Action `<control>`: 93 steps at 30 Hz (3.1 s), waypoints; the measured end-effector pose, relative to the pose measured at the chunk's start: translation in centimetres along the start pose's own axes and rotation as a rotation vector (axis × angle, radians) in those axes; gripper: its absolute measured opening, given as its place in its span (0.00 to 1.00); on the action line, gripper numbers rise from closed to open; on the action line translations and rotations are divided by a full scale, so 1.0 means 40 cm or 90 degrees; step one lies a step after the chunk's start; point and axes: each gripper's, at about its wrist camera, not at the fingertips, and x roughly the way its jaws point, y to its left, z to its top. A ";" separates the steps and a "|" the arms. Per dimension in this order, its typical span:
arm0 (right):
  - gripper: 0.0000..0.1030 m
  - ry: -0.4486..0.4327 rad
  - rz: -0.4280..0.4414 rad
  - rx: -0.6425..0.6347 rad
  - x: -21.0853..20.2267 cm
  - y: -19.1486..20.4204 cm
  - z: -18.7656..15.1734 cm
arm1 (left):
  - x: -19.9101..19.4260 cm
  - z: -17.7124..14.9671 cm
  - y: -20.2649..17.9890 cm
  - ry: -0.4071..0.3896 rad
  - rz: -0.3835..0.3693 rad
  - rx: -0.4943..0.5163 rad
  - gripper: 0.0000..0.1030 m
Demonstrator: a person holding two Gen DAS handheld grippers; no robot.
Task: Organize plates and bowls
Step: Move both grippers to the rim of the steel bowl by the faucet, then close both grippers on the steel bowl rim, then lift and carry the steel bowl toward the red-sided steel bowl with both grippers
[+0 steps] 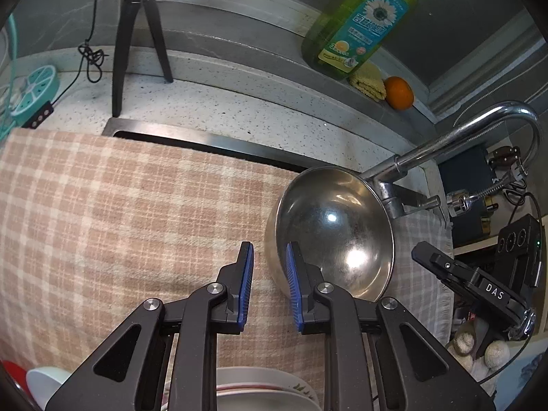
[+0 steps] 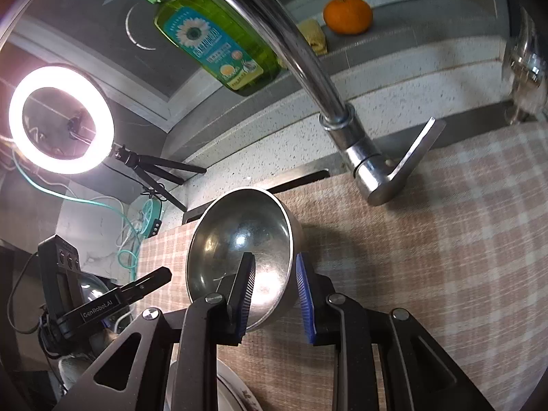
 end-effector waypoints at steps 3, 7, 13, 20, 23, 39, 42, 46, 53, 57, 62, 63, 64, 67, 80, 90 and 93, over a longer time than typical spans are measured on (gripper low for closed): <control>0.20 0.003 -0.009 0.000 0.014 0.000 0.007 | 0.012 0.007 -0.006 0.005 -0.002 0.001 0.17; 0.19 0.007 -0.025 0.000 0.031 0.001 0.017 | 0.026 0.020 -0.007 0.009 0.004 0.005 0.17; 0.18 0.015 -0.048 -0.002 0.052 -0.004 0.030 | 0.042 0.031 -0.009 0.012 0.018 0.020 0.17; 0.13 0.029 -0.047 0.007 0.079 -0.017 0.037 | 0.068 0.037 -0.013 0.025 0.019 0.027 0.17; 0.12 0.033 -0.049 0.003 0.085 -0.014 0.040 | 0.075 0.038 -0.013 0.027 0.019 0.024 0.17; 0.08 0.049 -0.072 -0.018 0.105 -0.001 0.041 | 0.097 0.034 -0.015 0.036 0.011 0.024 0.06; 0.08 0.050 -0.076 -0.017 0.106 0.001 0.041 | 0.094 0.032 -0.016 0.036 0.010 0.020 0.06; 0.08 0.051 -0.077 -0.017 0.101 0.000 0.036 | 0.087 0.024 -0.018 0.036 0.011 0.024 0.06; 0.08 0.051 -0.078 -0.019 0.076 0.001 0.022 | 0.069 -0.005 -0.020 0.038 0.007 0.024 0.06; 0.08 0.049 -0.078 -0.025 0.051 0.007 0.007 | 0.059 -0.028 -0.027 0.041 0.006 0.031 0.06; 0.08 0.049 -0.083 -0.031 0.020 0.003 -0.020 | 0.050 -0.064 -0.042 0.051 0.003 0.045 0.06; 0.08 0.050 -0.083 -0.030 0.015 -0.001 -0.026 | 0.048 -0.070 -0.045 0.052 0.002 0.046 0.06; 0.08 0.051 -0.084 -0.030 0.009 -0.005 -0.034 | 0.046 -0.079 -0.047 0.054 0.000 0.047 0.06; 0.08 0.054 -0.084 -0.027 -0.005 -0.015 -0.053 | 0.039 -0.101 -0.057 0.059 -0.002 0.055 0.06; 0.08 0.059 -0.089 -0.014 -0.050 -0.054 -0.124 | 0.034 -0.177 -0.080 0.081 -0.009 0.073 0.06; 0.08 0.063 -0.093 0.004 -0.068 -0.083 -0.170 | 0.030 -0.204 -0.101 0.082 -0.015 0.086 0.06; 0.08 0.067 -0.094 0.011 -0.069 -0.090 -0.179 | 0.033 -0.207 -0.107 0.084 -0.015 0.091 0.06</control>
